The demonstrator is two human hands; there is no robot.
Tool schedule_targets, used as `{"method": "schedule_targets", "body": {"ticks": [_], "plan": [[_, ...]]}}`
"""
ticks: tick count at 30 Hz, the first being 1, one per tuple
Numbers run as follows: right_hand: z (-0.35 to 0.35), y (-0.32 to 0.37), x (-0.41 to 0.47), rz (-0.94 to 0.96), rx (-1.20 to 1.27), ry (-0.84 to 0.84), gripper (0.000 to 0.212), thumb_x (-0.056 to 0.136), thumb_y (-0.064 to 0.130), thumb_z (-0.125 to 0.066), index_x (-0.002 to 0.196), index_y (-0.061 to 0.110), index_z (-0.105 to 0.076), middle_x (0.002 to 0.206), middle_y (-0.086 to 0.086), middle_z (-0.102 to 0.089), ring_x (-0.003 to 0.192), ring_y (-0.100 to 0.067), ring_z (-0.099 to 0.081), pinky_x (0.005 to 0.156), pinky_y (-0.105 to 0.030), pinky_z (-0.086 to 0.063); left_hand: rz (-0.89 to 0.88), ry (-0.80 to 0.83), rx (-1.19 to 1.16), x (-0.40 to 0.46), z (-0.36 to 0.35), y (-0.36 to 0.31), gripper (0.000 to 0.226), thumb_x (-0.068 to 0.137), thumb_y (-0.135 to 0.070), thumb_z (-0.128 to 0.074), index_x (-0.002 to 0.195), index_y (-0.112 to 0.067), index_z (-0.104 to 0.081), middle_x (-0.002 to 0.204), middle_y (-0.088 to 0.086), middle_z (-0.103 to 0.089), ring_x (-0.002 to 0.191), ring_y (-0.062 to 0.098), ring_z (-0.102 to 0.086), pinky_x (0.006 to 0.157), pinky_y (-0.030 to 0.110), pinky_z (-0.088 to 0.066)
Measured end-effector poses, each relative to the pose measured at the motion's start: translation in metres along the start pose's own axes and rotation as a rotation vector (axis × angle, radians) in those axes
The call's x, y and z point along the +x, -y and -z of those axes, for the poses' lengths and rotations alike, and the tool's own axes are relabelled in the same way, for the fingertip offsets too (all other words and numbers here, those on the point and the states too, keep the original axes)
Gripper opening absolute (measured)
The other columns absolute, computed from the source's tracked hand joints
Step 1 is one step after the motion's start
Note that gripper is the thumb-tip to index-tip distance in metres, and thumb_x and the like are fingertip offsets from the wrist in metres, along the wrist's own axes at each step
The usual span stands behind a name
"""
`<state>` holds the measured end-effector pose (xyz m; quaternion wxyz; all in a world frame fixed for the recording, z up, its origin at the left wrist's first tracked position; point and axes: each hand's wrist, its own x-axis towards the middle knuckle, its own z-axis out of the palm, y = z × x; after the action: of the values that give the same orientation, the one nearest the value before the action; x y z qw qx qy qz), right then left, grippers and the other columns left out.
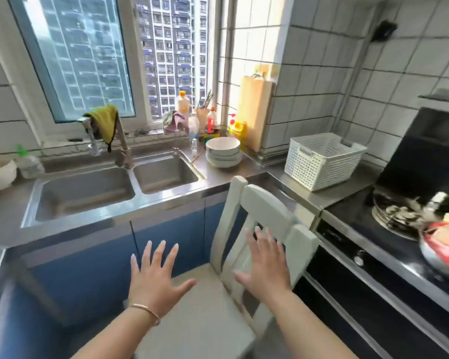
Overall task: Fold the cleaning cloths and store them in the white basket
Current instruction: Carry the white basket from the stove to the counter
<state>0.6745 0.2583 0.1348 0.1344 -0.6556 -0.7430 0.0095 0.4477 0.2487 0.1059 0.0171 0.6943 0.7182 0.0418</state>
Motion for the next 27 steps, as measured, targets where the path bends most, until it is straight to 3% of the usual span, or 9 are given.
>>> {"method": "schedule_targets", "body": {"ticks": [3,7,13,17,22,27], "plan": [[0.041,-0.086,0.0,-0.084,-0.052,-0.044,0.093,0.082,0.063,-0.046,0.149,0.026,0.006,0.159,-0.003,0.003,0.146,-0.024,0.007,0.118,-0.043,0.0,-0.068,-0.045,-0.059,0.03,0.022,-0.078,0.091,0.073,-0.081,-0.027,0.147,-0.034,-0.004,0.158,-0.001,-0.003,0.145,0.027,0.008,0.118,0.053,0.001],[0.077,-0.184,0.013,-0.203,-0.061,-0.053,0.091,0.082,0.063,-0.047,0.15,0.025,0.001,0.159,-0.002,-0.003,0.146,-0.023,0.004,0.119,-0.042,-0.004,-0.148,-0.094,-0.094,0.071,0.038,-0.178,0.089,0.073,-0.077,-0.04,0.146,-0.036,-0.01,0.158,-0.001,-0.009,0.146,0.028,0.001,0.117,0.053,-0.002],[0.1,-0.287,0.082,-0.254,-0.051,-0.043,0.091,0.081,0.059,-0.051,0.15,0.024,-0.003,0.159,-0.003,-0.004,0.146,-0.023,0.002,0.12,-0.043,-0.006,-0.208,-0.184,-0.071,0.155,0.055,-0.298,0.091,0.068,-0.079,-0.044,0.144,-0.036,-0.018,0.154,0.001,-0.02,0.143,0.028,-0.013,0.117,0.049,-0.018],[0.105,-0.352,0.157,-0.303,-0.031,-0.059,0.089,0.081,0.058,-0.052,0.15,0.024,-0.007,0.158,-0.003,-0.012,0.146,-0.023,-0.004,0.119,-0.041,-0.01,-0.223,-0.145,-0.133,0.232,0.06,-0.365,0.088,0.071,-0.076,-0.045,0.144,-0.035,-0.017,0.156,-0.001,-0.016,0.144,0.027,-0.009,0.117,0.048,-0.018],[0.118,-0.416,0.236,-0.327,0.022,-0.045,0.084,0.084,0.055,-0.052,0.15,0.023,-0.011,0.157,-0.003,-0.014,0.145,-0.024,-0.008,0.119,-0.042,-0.014,-0.194,-0.127,-0.167,0.321,0.069,-0.424,0.089,0.07,-0.076,-0.046,0.144,-0.032,-0.022,0.152,0.002,-0.026,0.141,0.026,-0.02,0.113,0.047,-0.028],[0.126,-0.486,0.304,-0.343,0.073,-0.133,0.071,0.089,0.045,-0.05,0.148,0.019,-0.02,0.153,-0.003,-0.026,0.142,-0.023,-0.017,0.113,-0.039,-0.023,-0.147,-0.067,-0.222,0.393,0.058,-0.479,0.084,0.073,-0.071,-0.049,0.143,-0.031,-0.025,0.148,0.004,-0.032,0.136,0.027,-0.029,0.109,0.046,-0.034]]}}
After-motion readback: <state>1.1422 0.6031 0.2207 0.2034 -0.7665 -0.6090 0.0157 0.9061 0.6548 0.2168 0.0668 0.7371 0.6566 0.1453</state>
